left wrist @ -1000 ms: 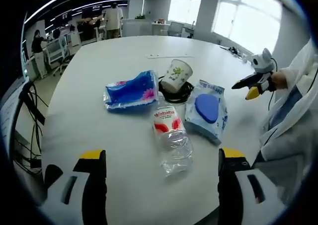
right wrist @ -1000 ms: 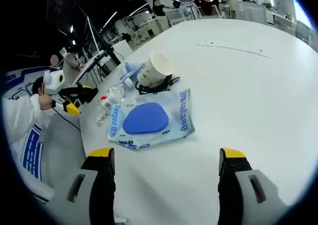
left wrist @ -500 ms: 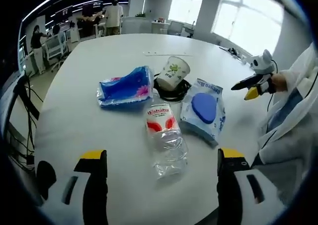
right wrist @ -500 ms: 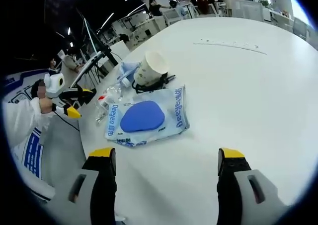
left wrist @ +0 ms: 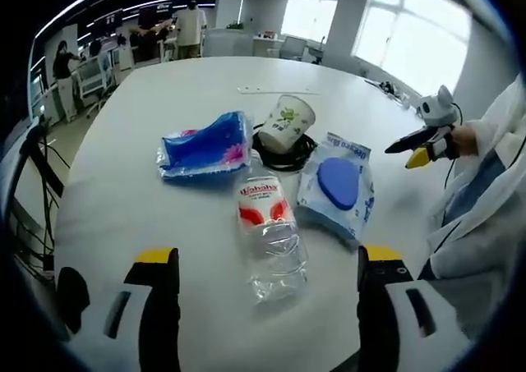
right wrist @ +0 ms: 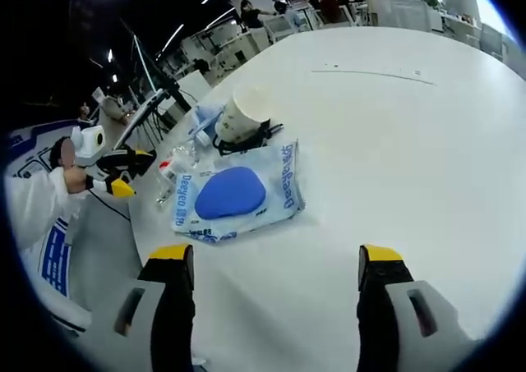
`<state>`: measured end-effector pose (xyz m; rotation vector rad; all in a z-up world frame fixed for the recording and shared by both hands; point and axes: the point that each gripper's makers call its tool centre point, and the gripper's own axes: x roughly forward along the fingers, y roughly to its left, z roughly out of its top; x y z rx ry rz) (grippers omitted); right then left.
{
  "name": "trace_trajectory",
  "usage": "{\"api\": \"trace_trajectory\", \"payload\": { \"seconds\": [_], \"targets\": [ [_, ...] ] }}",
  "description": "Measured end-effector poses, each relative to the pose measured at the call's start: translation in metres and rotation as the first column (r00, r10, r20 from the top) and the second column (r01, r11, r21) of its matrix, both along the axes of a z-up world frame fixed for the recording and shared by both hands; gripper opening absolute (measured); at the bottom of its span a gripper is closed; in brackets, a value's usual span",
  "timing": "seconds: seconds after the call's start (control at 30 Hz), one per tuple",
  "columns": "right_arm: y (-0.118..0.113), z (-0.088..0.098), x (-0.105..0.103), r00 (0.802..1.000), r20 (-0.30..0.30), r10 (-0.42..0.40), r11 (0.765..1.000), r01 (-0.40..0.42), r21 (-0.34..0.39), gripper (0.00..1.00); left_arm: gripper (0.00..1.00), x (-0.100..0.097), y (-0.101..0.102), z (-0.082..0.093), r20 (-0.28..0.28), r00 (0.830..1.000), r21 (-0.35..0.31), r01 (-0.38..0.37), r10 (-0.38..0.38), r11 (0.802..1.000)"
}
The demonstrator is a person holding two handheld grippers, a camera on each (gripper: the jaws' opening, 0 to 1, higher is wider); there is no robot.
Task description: Arrange the tabletop items into an orderly group along one side of the table until the central work area is clear of visible clutter.
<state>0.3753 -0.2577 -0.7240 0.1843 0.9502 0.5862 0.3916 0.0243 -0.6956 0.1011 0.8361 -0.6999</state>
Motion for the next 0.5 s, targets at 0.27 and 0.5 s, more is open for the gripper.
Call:
{"api": "trace_trajectory", "payload": {
  "seconds": [0.27, 0.5],
  "targets": [
    [-0.003, -0.003, -0.001, 1.000, -0.009, -0.006, 1.000, 0.006, 0.000, 0.81, 0.90, -0.010, -0.019, -0.003, 0.024, 0.999, -0.040, -0.024, 0.025, 0.999],
    [-0.005, -0.006, -0.002, 1.000, -0.007, 0.009, 1.000, -0.009, -0.015, 0.80, 0.88, -0.014, -0.024, -0.003, 0.040, 0.997, -0.046, -0.066, 0.068, 0.997]
  ]
}}
